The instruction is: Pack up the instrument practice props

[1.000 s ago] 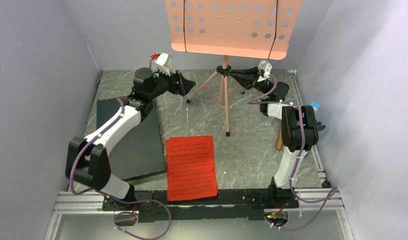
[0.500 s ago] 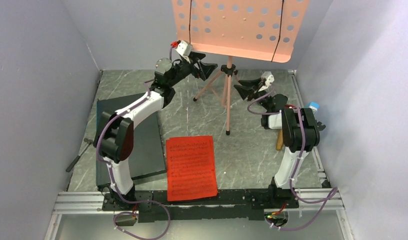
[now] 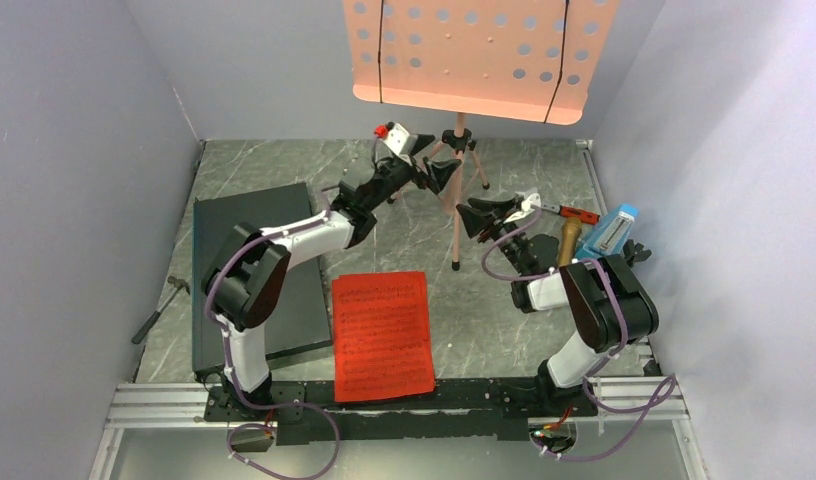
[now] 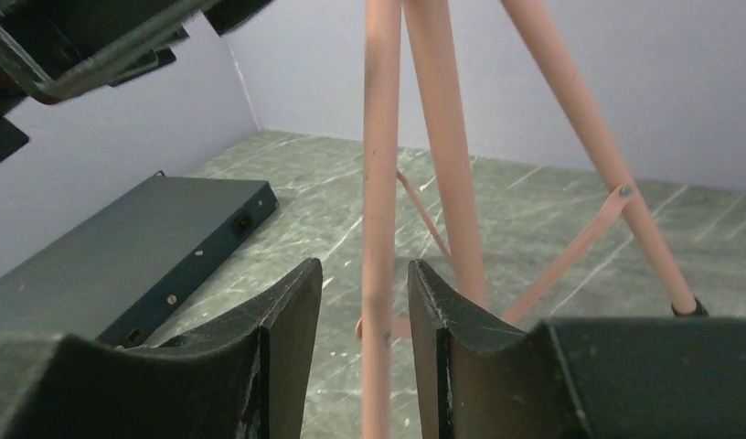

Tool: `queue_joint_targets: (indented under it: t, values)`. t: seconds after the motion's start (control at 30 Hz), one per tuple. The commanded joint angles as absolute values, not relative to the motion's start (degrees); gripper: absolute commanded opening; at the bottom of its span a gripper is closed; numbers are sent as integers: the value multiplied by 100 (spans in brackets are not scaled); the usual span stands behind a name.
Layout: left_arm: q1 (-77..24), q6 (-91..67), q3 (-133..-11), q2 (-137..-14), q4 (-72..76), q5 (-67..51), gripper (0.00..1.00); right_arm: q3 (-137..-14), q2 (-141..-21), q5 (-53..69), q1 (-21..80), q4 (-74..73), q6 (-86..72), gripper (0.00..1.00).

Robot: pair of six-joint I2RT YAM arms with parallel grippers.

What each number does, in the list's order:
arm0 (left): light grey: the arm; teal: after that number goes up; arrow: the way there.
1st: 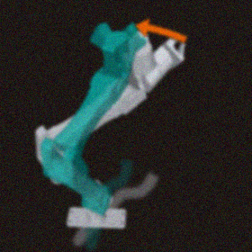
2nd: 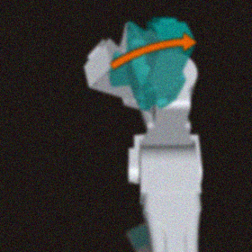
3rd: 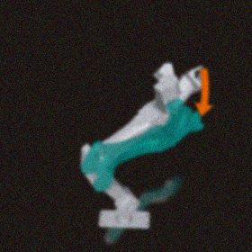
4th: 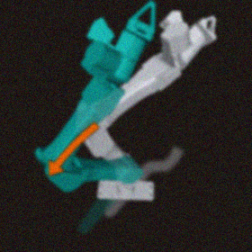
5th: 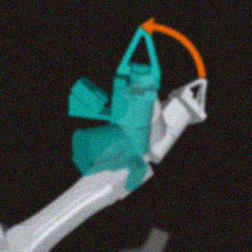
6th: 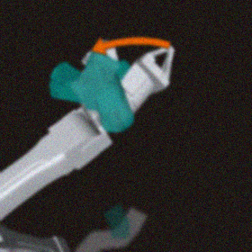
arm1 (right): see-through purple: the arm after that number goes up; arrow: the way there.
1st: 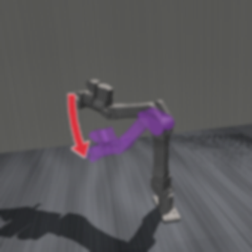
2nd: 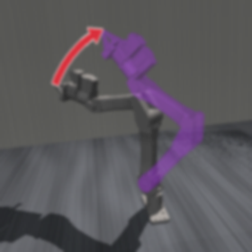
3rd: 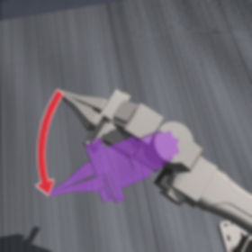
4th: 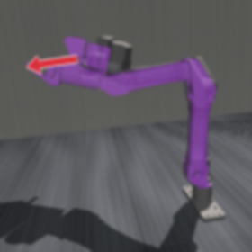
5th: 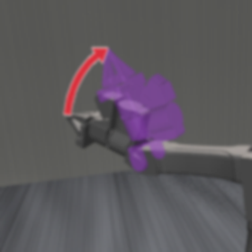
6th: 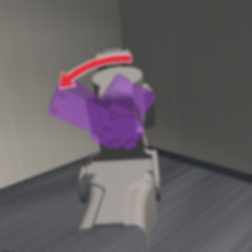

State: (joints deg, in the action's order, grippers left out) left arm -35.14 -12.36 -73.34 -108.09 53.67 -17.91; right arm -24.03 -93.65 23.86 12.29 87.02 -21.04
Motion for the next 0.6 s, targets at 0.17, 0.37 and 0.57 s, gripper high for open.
queue_joint_targets:
  t: [0.17,0.37,0.57]
  values:
    - [-4110,458,-8118,-10893,6241,-180,94,-1779,-9171,1075,1764,9791,-1690,44]
    - [-4210,857,-8824,-11470,6409,249,94,-1697,-9321,1028,1851,9804,-1635,44]
    - [-4236,832,-9427,-11909,6200,272,89,-1756,-9537,1068,1912,9809,-1587,43]
